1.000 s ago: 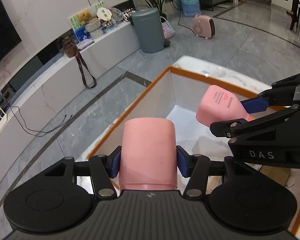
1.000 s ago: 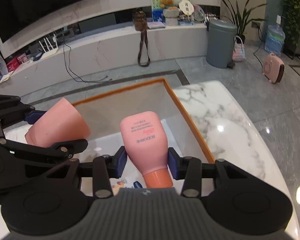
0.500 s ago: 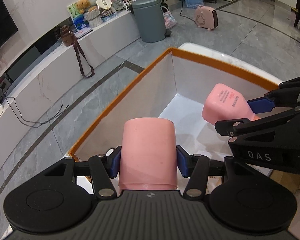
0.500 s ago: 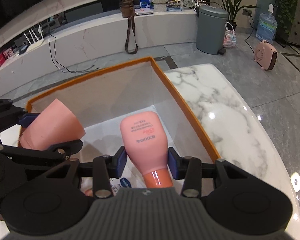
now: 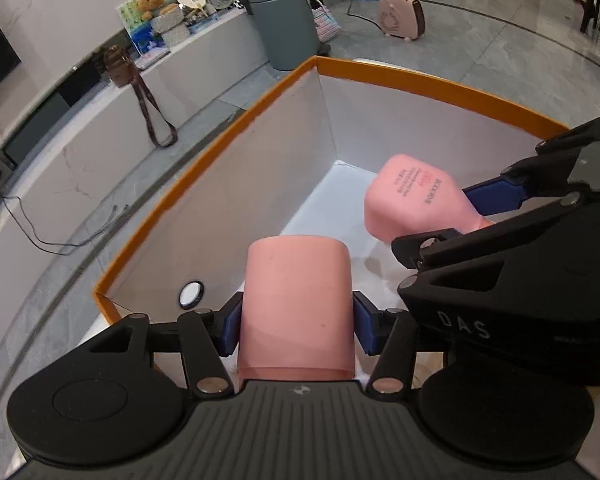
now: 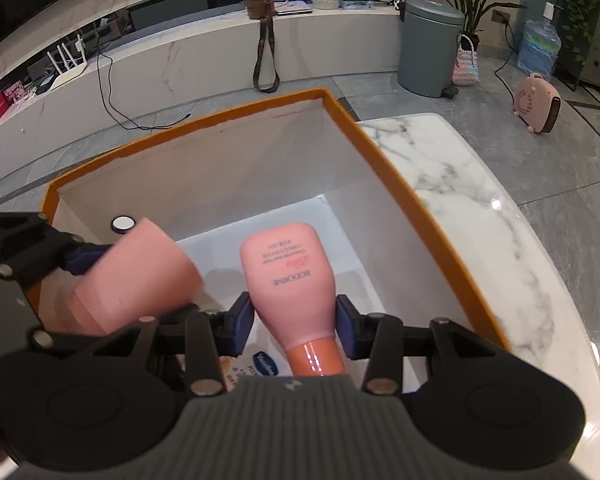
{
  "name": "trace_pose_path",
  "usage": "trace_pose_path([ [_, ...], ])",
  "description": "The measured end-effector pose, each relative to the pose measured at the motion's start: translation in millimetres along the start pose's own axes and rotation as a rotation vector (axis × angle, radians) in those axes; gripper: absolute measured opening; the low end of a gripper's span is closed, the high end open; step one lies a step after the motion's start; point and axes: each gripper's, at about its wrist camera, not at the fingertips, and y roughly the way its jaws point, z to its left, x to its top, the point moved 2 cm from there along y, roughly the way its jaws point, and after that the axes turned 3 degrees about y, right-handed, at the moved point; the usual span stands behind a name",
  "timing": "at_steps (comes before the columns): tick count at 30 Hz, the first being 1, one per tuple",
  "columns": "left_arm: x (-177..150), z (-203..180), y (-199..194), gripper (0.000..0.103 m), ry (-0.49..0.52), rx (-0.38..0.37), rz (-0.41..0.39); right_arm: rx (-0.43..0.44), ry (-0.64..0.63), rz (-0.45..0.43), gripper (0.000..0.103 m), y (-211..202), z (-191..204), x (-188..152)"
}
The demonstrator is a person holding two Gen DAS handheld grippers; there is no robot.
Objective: Organize rigid objects
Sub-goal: 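Lower both pink bottles into the box and open both tools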
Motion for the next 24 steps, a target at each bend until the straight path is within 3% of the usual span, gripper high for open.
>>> trace_pose_path([
  [8,2,-2,5,0.063,0.041,0.023,0.033,-0.009,0.011,0.015,0.045,5,3,-1],
  [24,8,-5,27,0.063,0.150,0.032,0.178,-0.021,0.060,0.094,0.045,20,-2,-3],
])
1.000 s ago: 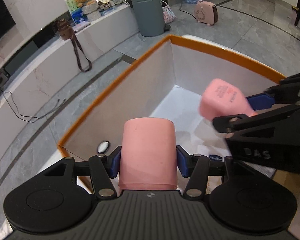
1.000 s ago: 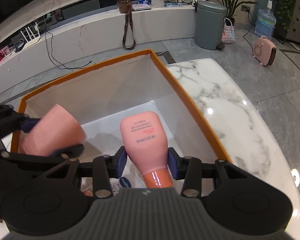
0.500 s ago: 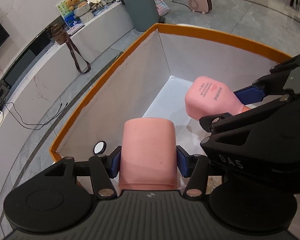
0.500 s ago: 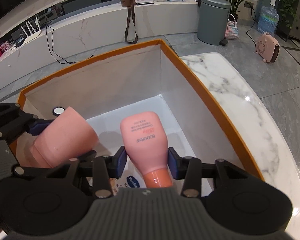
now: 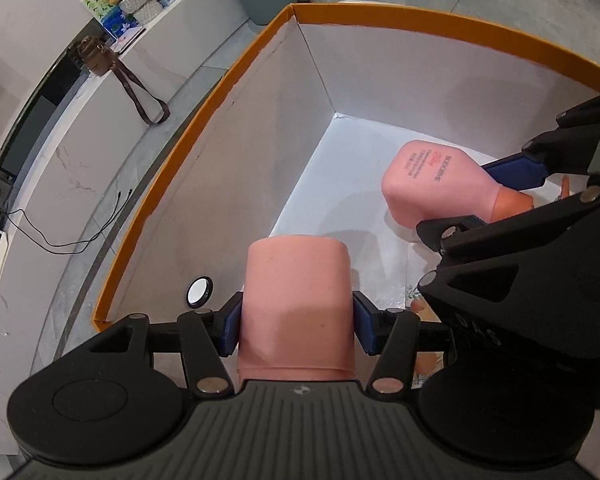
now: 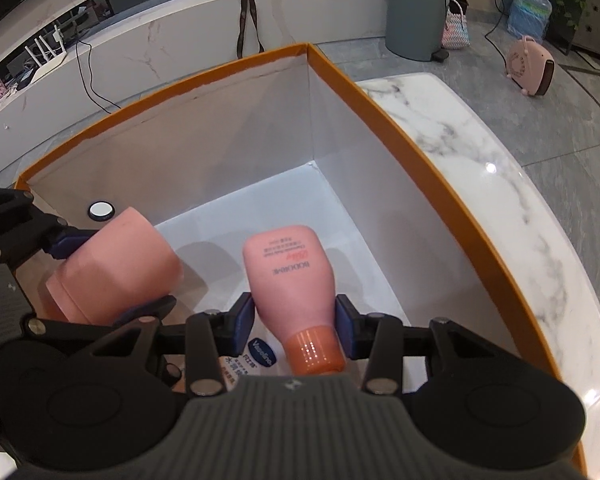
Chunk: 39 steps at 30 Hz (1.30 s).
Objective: Organize rigid objects
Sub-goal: 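Lower both pink bottles into the box and open both tools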
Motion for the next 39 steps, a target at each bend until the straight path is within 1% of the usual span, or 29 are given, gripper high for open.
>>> trace_pose_path([
  [4,0,-1,3,0.066,0.014,0.002,0.020,0.005,0.015,0.011,0.044,3,-1,0],
  [8,2,-1,4,0.067,0.017,0.006,0.020,0.006,0.026,0.019,0.044,4,-2,0],
  [10,1,-2,4,0.071,0.017,0.011,0.020,0.005,0.029,0.019,0.044,4,-3,1],
  [16,2,-1,2,0.072,0.008,0.009,0.016,0.007,0.029,0.009,0.045,3,-3,2],
  [28,1,3,-5,0.073,0.010,0.029,0.009,-0.017,0.002,-0.038,0.062,-10,-1,2],
  [33,4,5,-12,0.075,0.005,0.039,-0.007,-0.008,0.009,-0.059,0.064,-20,-3,4],
  [37,6,4,-19,0.078,0.004,0.049,-0.022,0.022,0.030,-0.072,0.069,-28,-5,6],
  [38,6,5,-21,0.078,0.003,0.051,-0.024,0.024,0.031,-0.078,0.072,-30,-5,7],
  [39,6,5,-23,0.078,0.003,0.053,-0.026,0.018,0.027,-0.086,0.072,-33,-4,7],
])
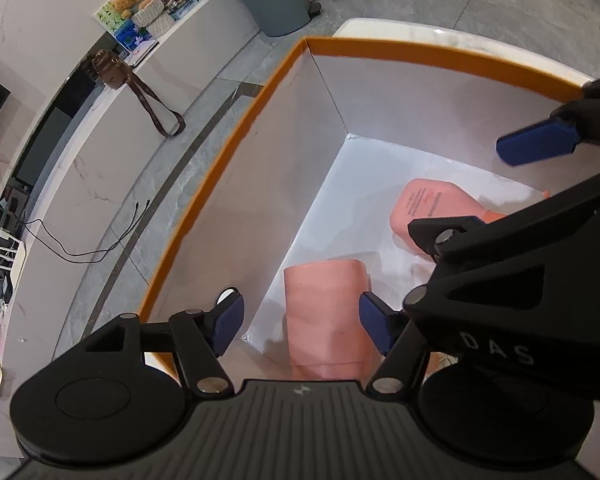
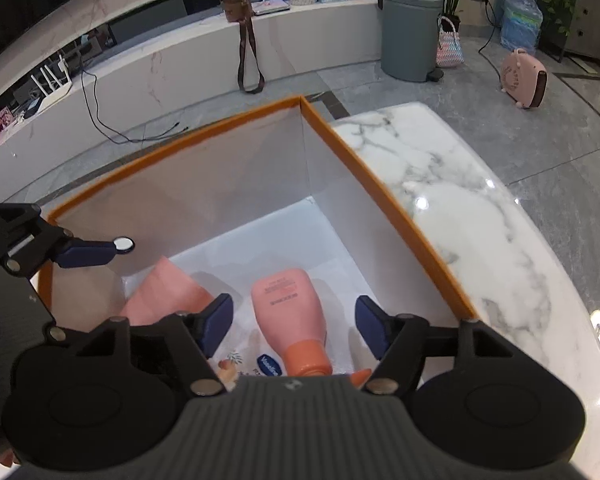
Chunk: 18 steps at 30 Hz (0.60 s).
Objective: Organize rigid objects
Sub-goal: 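Lower both pink bottles into the box and open both tools, then withdraw both tools from the box back over the table items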
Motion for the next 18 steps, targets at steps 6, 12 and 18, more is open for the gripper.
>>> trace_pose_path([
  [6,0,5,-17,0.078,-0.014,0.015,-0.022,0.010,-0.016,-0.037,0.073,-20,5,3],
  [12,-2,9,-40,0.078,-0.025,0.032,-0.049,0.021,-0.033,-0.081,0.074,-46,12,5],
  [18,-11,16,-66,0.078,-0.042,0.054,-0.074,0.035,-0.055,-0.129,0.075,-74,20,3],
])
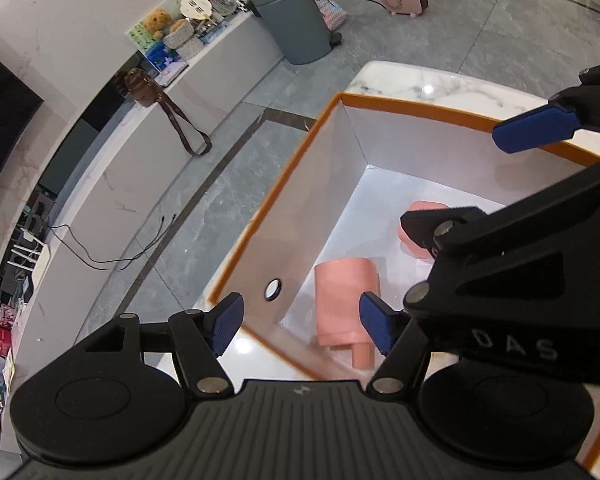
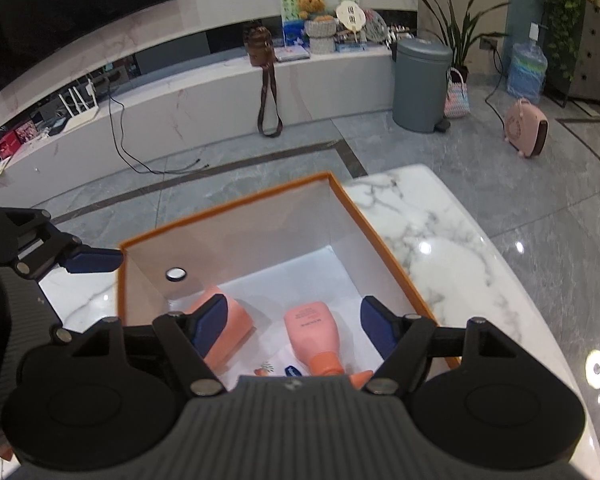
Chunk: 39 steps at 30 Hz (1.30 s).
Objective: Organize rigid objects
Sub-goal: 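Withdraw both tools from the box back over the table items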
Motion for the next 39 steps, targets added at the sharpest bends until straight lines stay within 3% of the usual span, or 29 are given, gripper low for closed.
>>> trace_pose_path([
  [8,-26,24,-37,0.078,-0.061,0.026,-0.037,0.025,-0.049,-0.066,0.076,-37,23,-2],
  [15,-77,53,-69,0.083,-0.181,0.045,-0.080,0.077,-0.110,-0.107,0.077,-61,54,-10],
  [26,-165,91,-75,0.083,-0.355,0.066,-0.040,0.133,-0.254,-0.103,0.078,-74,117,-39],
  [34,-227,101,-82,0.084,-0.411,0.101,-0.066,0.156,-0.349,-0.084,0.078,-68,146,-68],
  [39,-260,99,-73,0.088,-0.470,0.070,-0.093,0.180,-0.400,-0.045,0.078,-58,155,-91],
])
